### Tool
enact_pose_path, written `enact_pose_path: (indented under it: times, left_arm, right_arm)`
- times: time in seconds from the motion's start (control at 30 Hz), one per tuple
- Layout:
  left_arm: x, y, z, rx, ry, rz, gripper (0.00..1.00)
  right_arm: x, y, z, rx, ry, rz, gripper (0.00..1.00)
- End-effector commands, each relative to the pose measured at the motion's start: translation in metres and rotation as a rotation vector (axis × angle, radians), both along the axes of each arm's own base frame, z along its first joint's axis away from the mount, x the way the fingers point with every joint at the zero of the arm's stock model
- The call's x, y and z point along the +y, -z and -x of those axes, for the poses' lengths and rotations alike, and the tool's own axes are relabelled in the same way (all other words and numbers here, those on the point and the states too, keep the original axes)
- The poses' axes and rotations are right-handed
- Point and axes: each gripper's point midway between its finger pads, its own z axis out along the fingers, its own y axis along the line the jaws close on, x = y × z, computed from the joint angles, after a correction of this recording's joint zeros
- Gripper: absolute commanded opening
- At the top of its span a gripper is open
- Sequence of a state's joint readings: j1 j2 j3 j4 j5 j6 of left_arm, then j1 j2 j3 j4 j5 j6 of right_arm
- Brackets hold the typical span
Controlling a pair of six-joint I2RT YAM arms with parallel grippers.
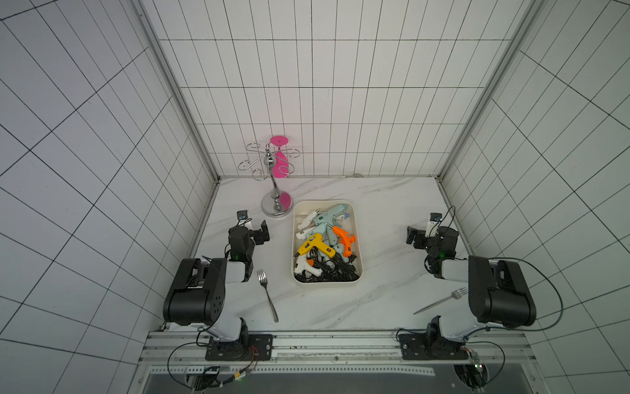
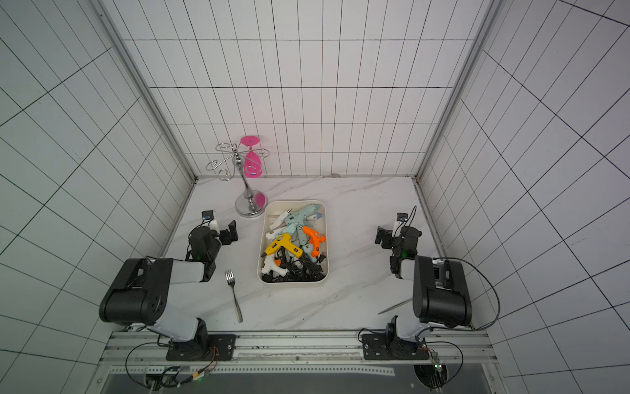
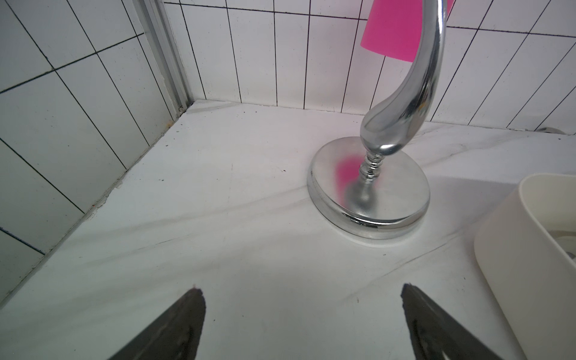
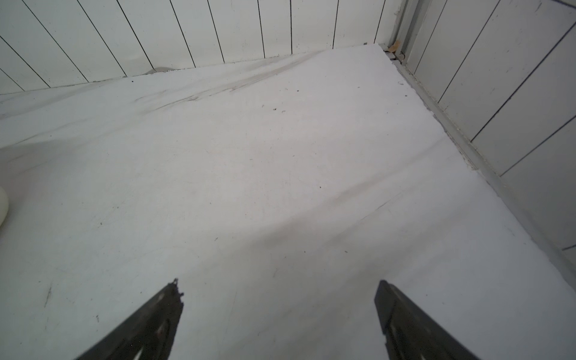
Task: Put the hot melt glue gun into the storage box
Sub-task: Reset both arms
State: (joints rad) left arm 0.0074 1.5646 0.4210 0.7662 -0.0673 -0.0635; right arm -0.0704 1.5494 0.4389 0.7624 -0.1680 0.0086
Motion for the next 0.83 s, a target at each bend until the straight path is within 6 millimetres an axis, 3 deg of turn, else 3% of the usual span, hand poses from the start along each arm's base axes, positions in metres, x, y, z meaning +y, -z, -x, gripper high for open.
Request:
enact_pose_path:
  times: [0.0,0.13,0.8]
  left_arm:
    - [0.0159,-0.0115,-0.0086,-0.027,-0.097,0.004,0.99]
    - [0.0166,-0.012,-0.0081,-0.027,-0.1,0.004,0.99]
    - [0.0164,-0.0131,-0.0063,-0.033,-0.104,0.0,0.99]
  right_arm:
    - [0.0021,-0.0133,-0.0039,-0.081,-0.007,0.015,1.0]
    - [-0.0068,-0.0123,-0.0046,-0.057,0.069,0.033,1.0]
    - [-0.0061,-0.0109,-0.0039,-0.042,0.07,0.043,1.0]
